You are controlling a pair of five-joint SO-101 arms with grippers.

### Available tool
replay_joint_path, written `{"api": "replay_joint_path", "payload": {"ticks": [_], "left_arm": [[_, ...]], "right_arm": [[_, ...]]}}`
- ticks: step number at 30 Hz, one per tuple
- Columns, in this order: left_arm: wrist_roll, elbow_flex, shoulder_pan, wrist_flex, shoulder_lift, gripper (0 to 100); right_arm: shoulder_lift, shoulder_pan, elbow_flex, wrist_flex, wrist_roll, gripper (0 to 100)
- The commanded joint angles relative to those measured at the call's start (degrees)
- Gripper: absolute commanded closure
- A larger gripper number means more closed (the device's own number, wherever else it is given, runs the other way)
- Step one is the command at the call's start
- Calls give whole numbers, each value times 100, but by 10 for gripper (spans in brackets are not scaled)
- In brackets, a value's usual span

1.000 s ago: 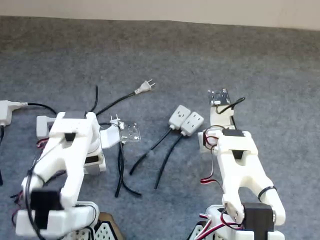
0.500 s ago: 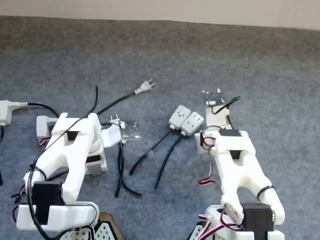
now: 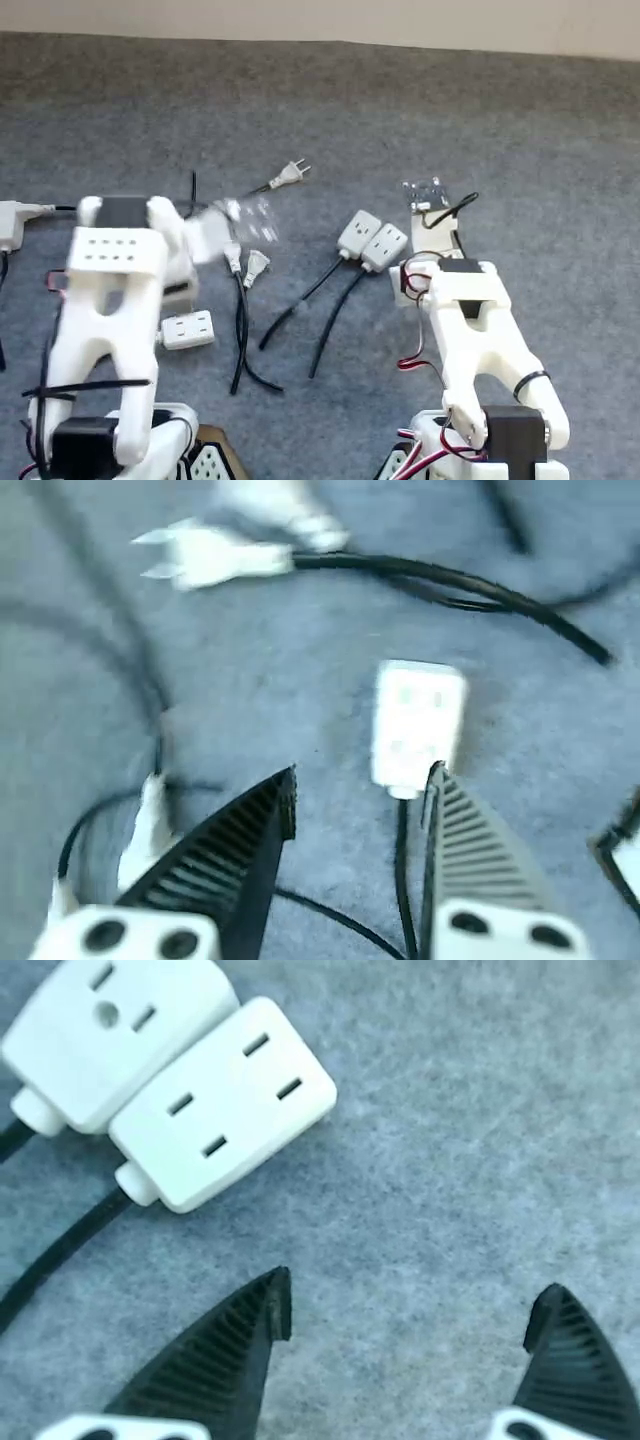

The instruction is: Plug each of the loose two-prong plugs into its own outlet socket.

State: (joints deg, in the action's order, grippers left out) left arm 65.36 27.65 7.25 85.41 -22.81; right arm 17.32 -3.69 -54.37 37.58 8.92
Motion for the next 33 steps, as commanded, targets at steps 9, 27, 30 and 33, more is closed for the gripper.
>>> {"api": "replay_joint_path", "payload": {"ticks": [9, 27, 30, 33], "left_arm": [[-3191, -2334, 2809, -1073, 2211, 783], [-3165, -3996, 3776, -1108, 4084, 779], [-3165, -4110, 3776, -1108, 4268, 779], [-3165, -4259, 3785, -1108, 4409, 779]], "right_arm": [[171, -954, 1068, 1147, 211, 650], [-2352, -3213, 5015, 1833, -2497, 664], [-3020, -3451, 5534, 1824, -3314, 664], [-3266, -3705, 5798, 1851, -3701, 664]]}}
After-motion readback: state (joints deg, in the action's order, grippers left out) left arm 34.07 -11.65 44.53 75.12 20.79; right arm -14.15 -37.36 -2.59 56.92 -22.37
